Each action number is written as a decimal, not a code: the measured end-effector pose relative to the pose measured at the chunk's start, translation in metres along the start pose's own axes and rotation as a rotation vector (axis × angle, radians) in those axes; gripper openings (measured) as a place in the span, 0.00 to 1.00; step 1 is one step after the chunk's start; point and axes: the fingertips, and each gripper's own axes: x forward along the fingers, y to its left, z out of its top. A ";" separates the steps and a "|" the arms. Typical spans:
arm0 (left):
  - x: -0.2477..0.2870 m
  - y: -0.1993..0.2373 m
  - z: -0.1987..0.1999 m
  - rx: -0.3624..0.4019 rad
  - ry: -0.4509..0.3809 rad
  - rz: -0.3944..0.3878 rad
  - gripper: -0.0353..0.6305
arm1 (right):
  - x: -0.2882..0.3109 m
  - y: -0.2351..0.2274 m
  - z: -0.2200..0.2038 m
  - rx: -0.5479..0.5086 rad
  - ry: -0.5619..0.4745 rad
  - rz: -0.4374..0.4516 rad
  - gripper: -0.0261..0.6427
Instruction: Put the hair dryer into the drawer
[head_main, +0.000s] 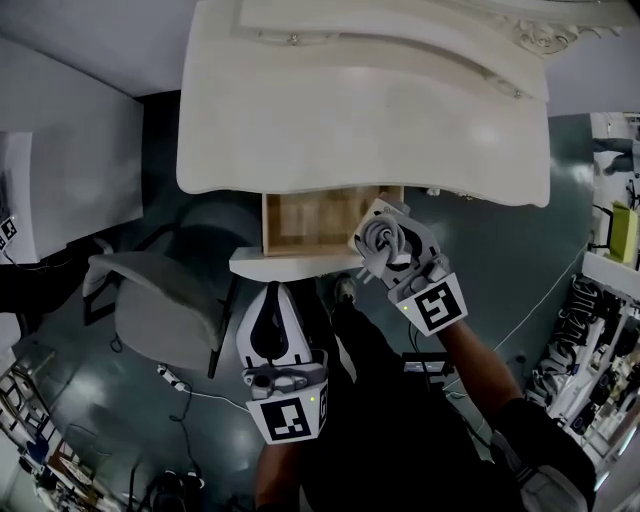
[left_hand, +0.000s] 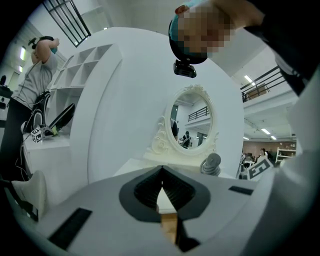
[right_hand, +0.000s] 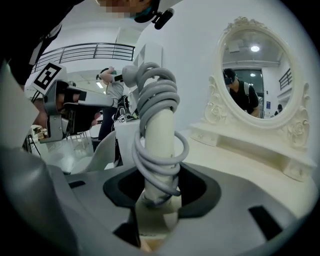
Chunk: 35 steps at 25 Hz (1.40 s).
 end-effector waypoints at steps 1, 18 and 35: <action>0.001 0.001 -0.002 -0.001 0.004 0.000 0.09 | 0.003 0.001 -0.005 -0.025 0.023 0.008 0.32; 0.013 0.021 -0.020 -0.019 0.027 -0.006 0.09 | 0.033 0.008 -0.071 -0.143 0.260 0.066 0.32; 0.018 0.036 -0.033 -0.029 0.044 0.013 0.09 | 0.065 0.012 -0.157 -0.195 0.493 0.133 0.32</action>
